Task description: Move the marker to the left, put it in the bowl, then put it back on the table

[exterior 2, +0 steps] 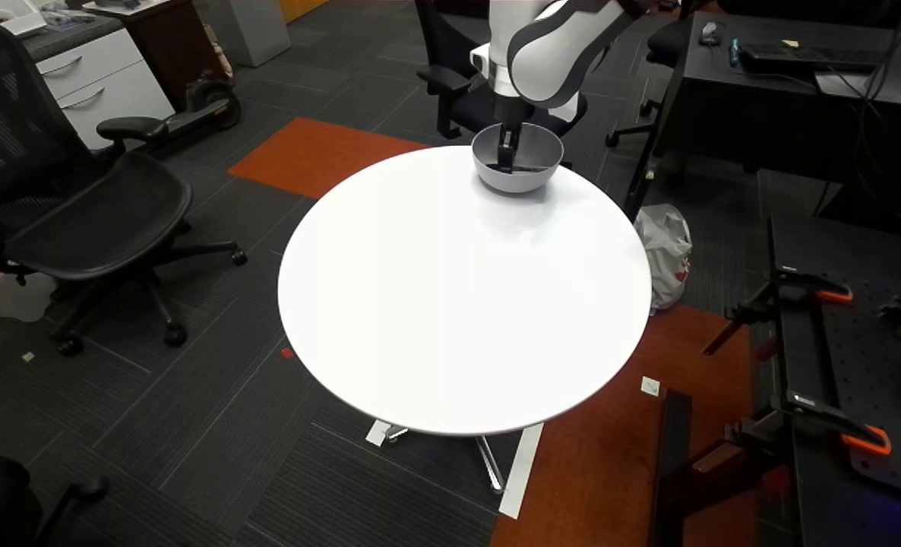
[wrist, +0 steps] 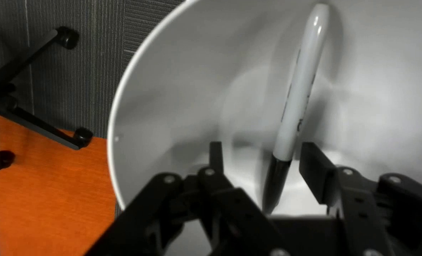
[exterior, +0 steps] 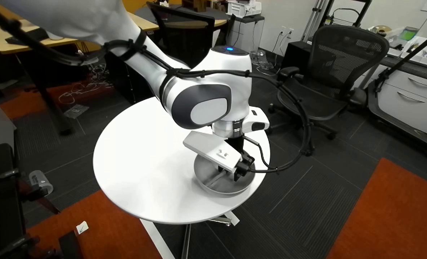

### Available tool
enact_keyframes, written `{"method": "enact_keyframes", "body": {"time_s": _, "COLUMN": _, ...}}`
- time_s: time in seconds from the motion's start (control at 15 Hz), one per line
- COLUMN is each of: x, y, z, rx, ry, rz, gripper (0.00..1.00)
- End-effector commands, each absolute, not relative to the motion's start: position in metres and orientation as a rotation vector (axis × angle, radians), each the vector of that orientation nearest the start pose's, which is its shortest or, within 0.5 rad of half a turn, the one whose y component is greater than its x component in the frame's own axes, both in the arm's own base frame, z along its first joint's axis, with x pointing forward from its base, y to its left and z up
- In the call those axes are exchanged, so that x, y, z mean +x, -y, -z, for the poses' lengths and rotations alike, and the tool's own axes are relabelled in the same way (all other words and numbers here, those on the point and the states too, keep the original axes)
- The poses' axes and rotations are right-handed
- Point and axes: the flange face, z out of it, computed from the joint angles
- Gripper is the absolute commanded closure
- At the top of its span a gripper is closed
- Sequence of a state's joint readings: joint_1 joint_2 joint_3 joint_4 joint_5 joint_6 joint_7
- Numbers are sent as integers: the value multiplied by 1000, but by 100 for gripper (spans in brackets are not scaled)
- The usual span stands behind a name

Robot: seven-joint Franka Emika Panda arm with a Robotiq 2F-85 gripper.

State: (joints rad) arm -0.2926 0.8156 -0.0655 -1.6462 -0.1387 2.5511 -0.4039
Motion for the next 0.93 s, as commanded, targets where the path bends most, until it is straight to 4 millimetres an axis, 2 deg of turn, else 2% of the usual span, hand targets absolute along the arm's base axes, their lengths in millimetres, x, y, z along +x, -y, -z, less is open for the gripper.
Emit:
{"method": "enact_keyframes", "body": {"time_s": 0.0, "x": 653, "y": 239, "z": -146, "rx": -3273, "ry": 278, "rz": 99, "gripper": 73}}
{"method": "enact_keyframes", "body": {"time_s": 0.27, "x": 655, "y": 237, "z": -146, "rx": -3276, "ry": 279, "rz": 97, "gripper": 100}}
{"method": "enact_keyframes", "body": {"time_s": 0.47, "x": 656, "y": 234, "z": -152, "rx": -3303, "ry": 246, "rz": 116, "gripper": 96}}
{"method": "enact_keyframes", "body": {"time_s": 0.87, "x": 646, "y": 201, "z": -211, "rx": -3404, "ry": 171, "rz": 330, "gripper": 96}}
